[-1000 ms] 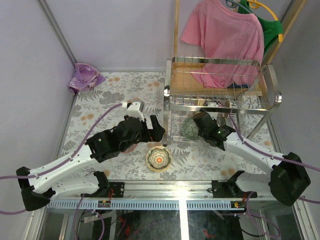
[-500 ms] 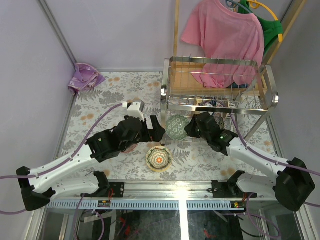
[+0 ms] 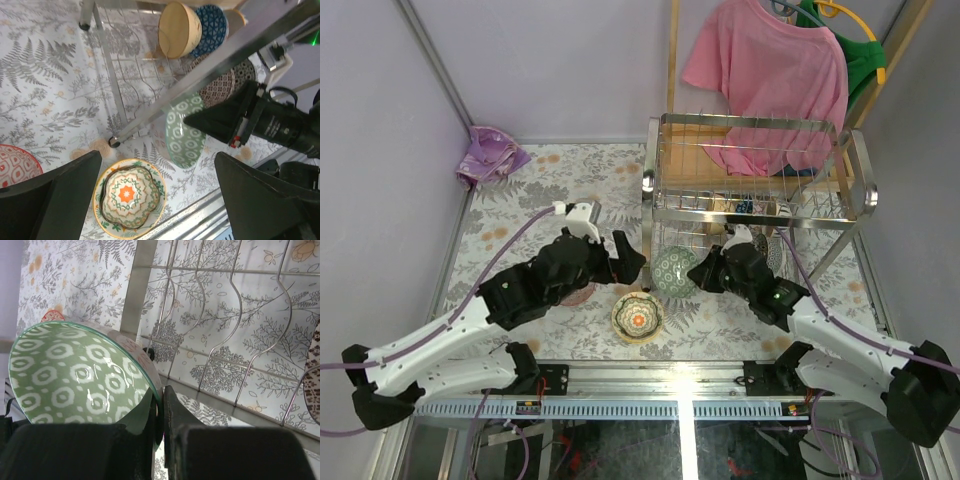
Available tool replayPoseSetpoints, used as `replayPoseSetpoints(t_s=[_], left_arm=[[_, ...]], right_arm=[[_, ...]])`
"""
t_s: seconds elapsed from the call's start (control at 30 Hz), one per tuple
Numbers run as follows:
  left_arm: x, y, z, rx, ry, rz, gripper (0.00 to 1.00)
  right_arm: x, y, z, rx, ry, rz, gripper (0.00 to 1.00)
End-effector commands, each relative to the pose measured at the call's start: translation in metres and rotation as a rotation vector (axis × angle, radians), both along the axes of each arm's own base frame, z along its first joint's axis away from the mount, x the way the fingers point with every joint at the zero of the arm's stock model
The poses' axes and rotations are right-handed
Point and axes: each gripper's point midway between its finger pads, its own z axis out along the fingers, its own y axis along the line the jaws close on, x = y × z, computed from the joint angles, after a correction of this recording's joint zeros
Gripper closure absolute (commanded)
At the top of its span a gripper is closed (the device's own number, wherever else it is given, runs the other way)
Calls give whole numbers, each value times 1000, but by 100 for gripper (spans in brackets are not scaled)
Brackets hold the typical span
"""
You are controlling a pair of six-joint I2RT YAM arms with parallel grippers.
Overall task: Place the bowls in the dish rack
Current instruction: Place the bowl in the dish rack.
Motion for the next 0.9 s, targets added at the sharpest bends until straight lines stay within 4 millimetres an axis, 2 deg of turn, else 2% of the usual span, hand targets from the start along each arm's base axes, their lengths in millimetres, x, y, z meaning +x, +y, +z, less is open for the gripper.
replayPoseSetpoints(t_s=[0.0, 0.1, 0.3, 0.5, 0.63, 0.73, 0.87], left_arm=[[4, 3, 10, -35, -56, -71, 4], [12, 1, 9, -76, -52, -107, 4], [10, -8, 3, -187, 13, -292, 3], [23, 12, 7, -347, 46, -339, 4], [27, 11, 16, -542, 104, -448, 6], [33, 5, 17, -603, 124, -475, 7], [54, -1, -1, -592, 199, -445, 7]], right_arm=[[-10, 7, 27, 103, -54, 48, 100], [-18, 1, 23, 86, -45, 57, 100], [-38, -10, 14, 75, -17, 86, 100], [-53, -18, 11, 67, -6, 113, 100], [-56, -22, 16, 64, -21, 116, 100], [-57, -26, 22, 54, -36, 116, 100], [-60, -31, 32, 58, -62, 115, 100]])
